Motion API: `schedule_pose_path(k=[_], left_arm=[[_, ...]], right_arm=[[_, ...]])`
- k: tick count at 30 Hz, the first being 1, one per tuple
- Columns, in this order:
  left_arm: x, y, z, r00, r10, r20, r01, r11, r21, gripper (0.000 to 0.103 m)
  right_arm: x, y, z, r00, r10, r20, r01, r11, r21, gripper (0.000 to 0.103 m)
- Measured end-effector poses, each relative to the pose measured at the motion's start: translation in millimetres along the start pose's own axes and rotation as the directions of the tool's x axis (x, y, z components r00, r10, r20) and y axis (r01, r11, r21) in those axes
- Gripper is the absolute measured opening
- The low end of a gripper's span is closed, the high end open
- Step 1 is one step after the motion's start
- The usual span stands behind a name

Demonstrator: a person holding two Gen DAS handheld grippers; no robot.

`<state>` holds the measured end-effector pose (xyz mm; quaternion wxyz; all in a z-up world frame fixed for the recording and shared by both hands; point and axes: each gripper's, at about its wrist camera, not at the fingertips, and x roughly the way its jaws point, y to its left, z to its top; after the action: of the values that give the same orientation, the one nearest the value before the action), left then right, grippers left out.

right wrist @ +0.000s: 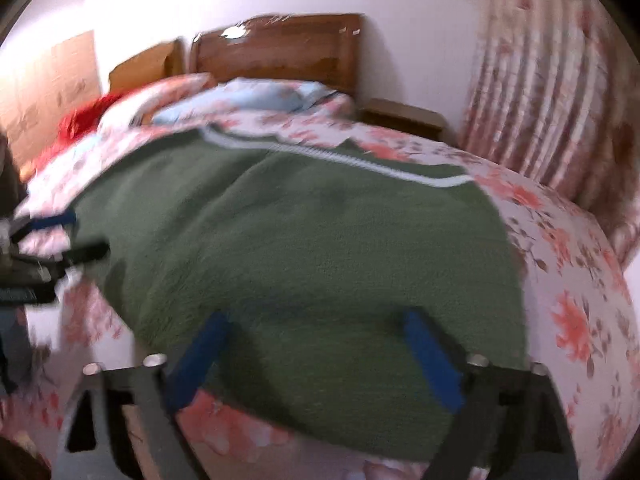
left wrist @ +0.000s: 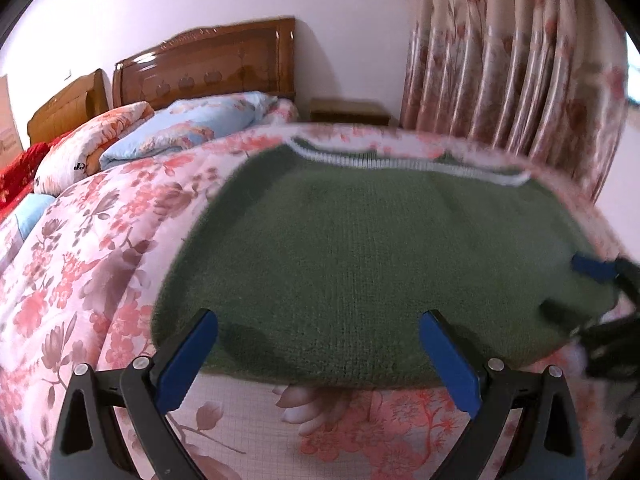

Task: Fold small clothes
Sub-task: 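Open both grippers and smooth the folded sweater flat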

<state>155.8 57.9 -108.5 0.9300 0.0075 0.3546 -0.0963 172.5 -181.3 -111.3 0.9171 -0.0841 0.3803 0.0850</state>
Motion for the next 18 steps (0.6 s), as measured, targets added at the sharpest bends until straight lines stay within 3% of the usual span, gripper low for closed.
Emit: schedule_pose_path(k=[2,5,13,18], left_arm=[[-12,10,-1,0.998,-0.032,0.055,0.035,0.998,-0.052,0.103],[-24,20,4,0.993,-0.042,0.107,0.051,0.995,-0.081,0.103],[-13,13,29,0.997,0.024,0.079,-0.023,1.000,-0.010,0.103],[-38,42,41,0.982,0.087,0.169,-0.087,0.996,-0.007,0.103]], right_arm=[[2,6,0,0.999,-0.035,-0.008,0.035,0.999,-0.024,0.094],[1,3,0,1.000,-0.014,-0.001,0.014,1.000,-0.006,0.094],[-11,-14,-2,0.998,0.030,0.061,-0.035,0.996,0.082,0.086],[-23,-16,-3,0.995,0.025,0.099,-0.037,0.992,0.124,0.080]])
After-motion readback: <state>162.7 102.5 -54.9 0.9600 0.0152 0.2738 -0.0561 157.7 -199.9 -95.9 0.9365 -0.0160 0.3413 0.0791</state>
